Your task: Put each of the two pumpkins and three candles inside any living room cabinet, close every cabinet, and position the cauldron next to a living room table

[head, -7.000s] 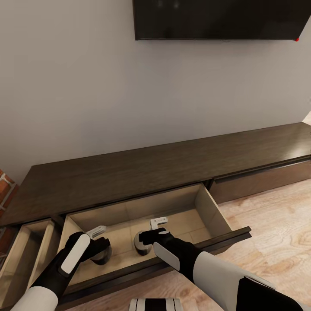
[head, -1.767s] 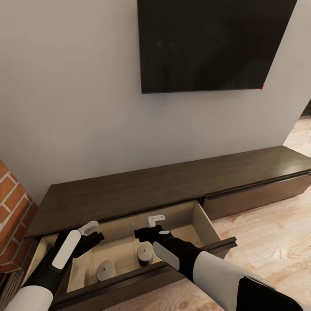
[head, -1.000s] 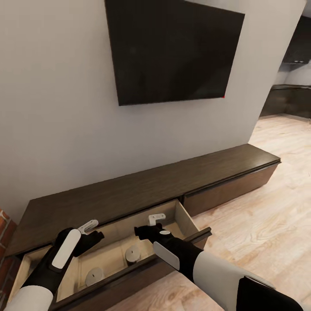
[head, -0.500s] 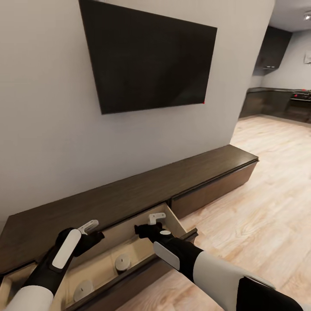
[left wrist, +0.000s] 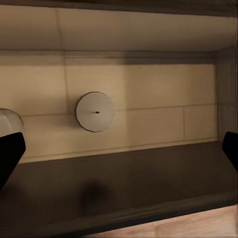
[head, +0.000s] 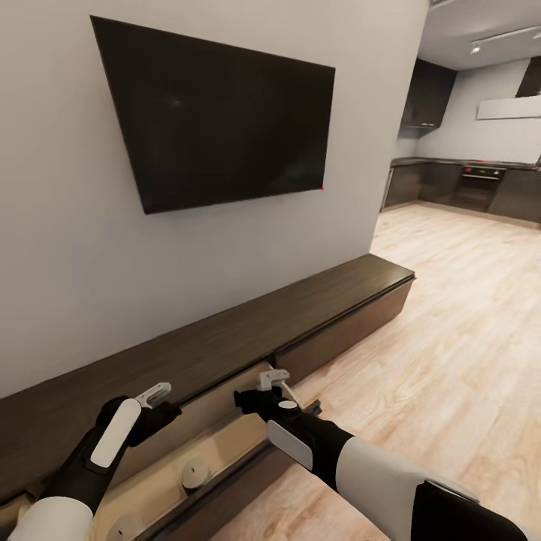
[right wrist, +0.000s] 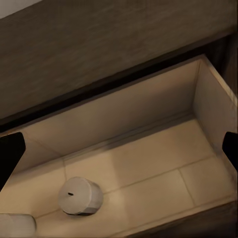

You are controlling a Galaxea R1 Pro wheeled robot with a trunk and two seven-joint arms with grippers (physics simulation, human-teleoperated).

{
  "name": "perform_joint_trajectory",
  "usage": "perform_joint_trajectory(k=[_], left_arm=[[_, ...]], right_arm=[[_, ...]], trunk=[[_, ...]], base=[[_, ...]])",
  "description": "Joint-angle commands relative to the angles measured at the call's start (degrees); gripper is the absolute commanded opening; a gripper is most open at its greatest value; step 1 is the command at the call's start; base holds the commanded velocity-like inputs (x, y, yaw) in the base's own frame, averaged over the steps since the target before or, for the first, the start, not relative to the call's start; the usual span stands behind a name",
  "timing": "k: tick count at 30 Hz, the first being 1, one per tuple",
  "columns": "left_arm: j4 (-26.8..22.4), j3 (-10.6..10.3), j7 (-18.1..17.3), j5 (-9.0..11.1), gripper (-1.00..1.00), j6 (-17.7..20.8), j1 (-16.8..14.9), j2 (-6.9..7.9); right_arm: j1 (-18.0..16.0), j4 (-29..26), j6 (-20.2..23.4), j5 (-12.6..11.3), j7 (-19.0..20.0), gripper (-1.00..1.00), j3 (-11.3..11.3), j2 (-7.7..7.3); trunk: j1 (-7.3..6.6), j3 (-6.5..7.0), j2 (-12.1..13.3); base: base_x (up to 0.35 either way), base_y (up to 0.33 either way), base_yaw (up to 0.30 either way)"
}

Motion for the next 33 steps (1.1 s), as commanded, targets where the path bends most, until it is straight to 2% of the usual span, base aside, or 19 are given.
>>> perform_joint_trajectory(k=[1,7,22,25,29,33], left_arm=[[-0.09,-0.04,0.55,0.61,1.00,0.07,-0.01,0.04],[-0.09,-0.04,0.52,0.61,1.00,0.07,-0.01,0.11],[-0.09,-0.04,0.51,0.61,1.00,0.09,-0.01,0.10],[-0.09,-0.04,0.52,0.61,1.00,0.09,-0.01,0.12],[-0.09,-0.04,0.50,0.61,1.00,0.13,-0.01,0.12],[-0.09,-0.04,0.50,0.61,1.00,0.11,-0.01,0.12]], right_arm=[[-0.09,-0.06,0.13,-0.17,-0.38,1.00,0.31,0.00],[-0.09,-0.11,-0.71,-0.17,-0.36,1.00,0.34,0.00],[-0.09,-0.01,-1.77,-0.32,-0.48,1.00,0.30,0.00],[-0.09,0.02,-1.79,-1.45,-0.19,1.00,0.01,0.00],[-0.09,0.16,-1.74,-4.42,1.86,1.00,-0.18,0.00],[-0.09,0.20,-1.85,-5.18,2.98,1.00,-0.26,0.00]], trunk=[[-0.23,0.19,0.39],[-0.23,0.36,0.39],[-0.23,0.36,0.39],[-0.23,0.27,0.39],[-0.23,-0.01,0.39],[-0.23,-0.37,0.39]], base=[[0.000,0.000,-0.231],[0.000,0.000,-0.135],[0.000,0.000,-0.001],[0.000,0.000,0.000],[0.000,0.000,0.000],[0.000,0.000,-0.034]])
